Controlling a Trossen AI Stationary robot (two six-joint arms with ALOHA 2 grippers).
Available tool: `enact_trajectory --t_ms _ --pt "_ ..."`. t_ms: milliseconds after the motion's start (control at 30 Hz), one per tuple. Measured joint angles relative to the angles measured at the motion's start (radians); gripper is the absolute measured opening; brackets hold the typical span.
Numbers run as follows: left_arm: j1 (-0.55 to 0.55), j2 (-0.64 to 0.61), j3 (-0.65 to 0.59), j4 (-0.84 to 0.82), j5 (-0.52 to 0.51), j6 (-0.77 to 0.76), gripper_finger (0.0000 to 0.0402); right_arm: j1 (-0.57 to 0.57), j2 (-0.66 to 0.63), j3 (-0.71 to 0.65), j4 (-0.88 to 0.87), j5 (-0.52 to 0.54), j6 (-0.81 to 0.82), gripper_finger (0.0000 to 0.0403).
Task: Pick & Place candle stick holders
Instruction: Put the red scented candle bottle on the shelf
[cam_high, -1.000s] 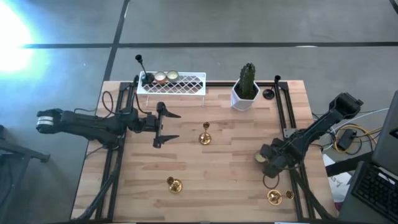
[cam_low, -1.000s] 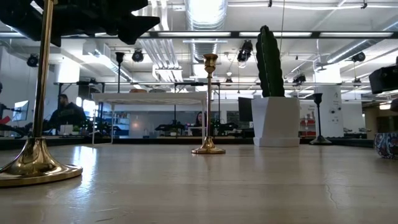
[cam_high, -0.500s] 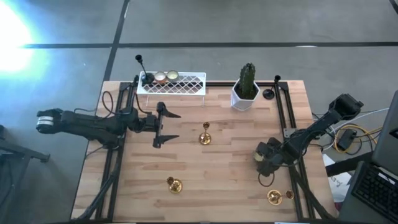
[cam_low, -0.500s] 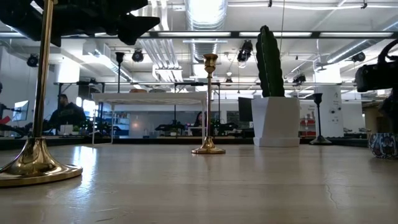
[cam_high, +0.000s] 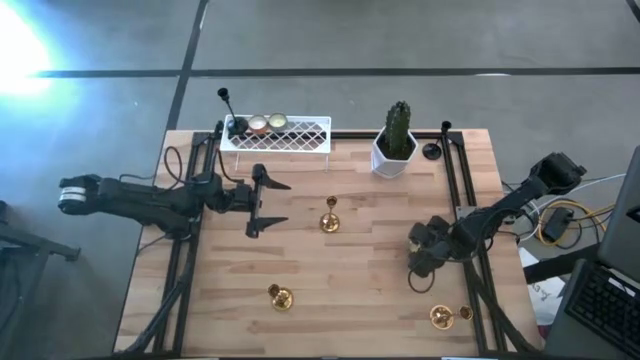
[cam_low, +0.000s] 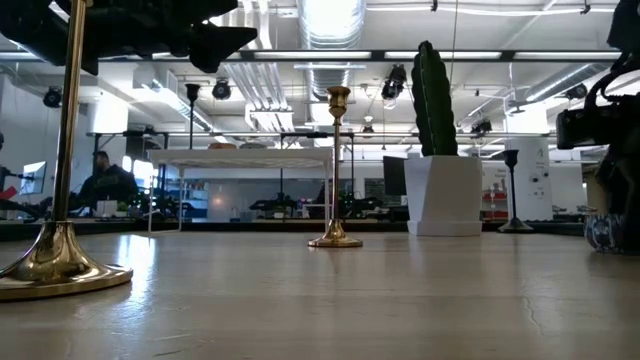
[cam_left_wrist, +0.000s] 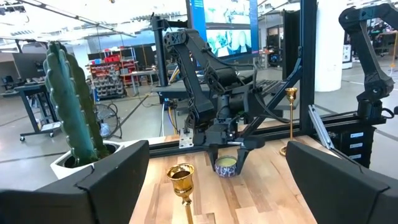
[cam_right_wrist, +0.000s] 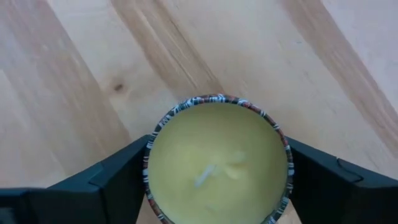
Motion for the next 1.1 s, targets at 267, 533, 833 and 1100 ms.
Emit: enact_trajectory --t_ms 267,533,833,1100 --pt "0.0 0.0 0.0 0.0 0.0 0.0 0.0381 -0.016 -0.001 0.002 0.115 -0.004 -0.042 0.0289" --pt "0.0 0.0 0.0 0.0 0.0 -0.001 0.0381 -0.098 -0.001 0.054 0.186 -0.003 -0.166 0.0288" --pt "0.0 0.0 0.0 0.0 -0.013 -0.035 0.0381 -0.204 0.04 0.191 0.185 -0.007 -0.389 0.0288" --pt "0.0 0.0 0.0 0.0 -0.024 -0.045 0.0381 -0.272 0.19 0.343 0.186 -0.074 -0.559 0.0289"
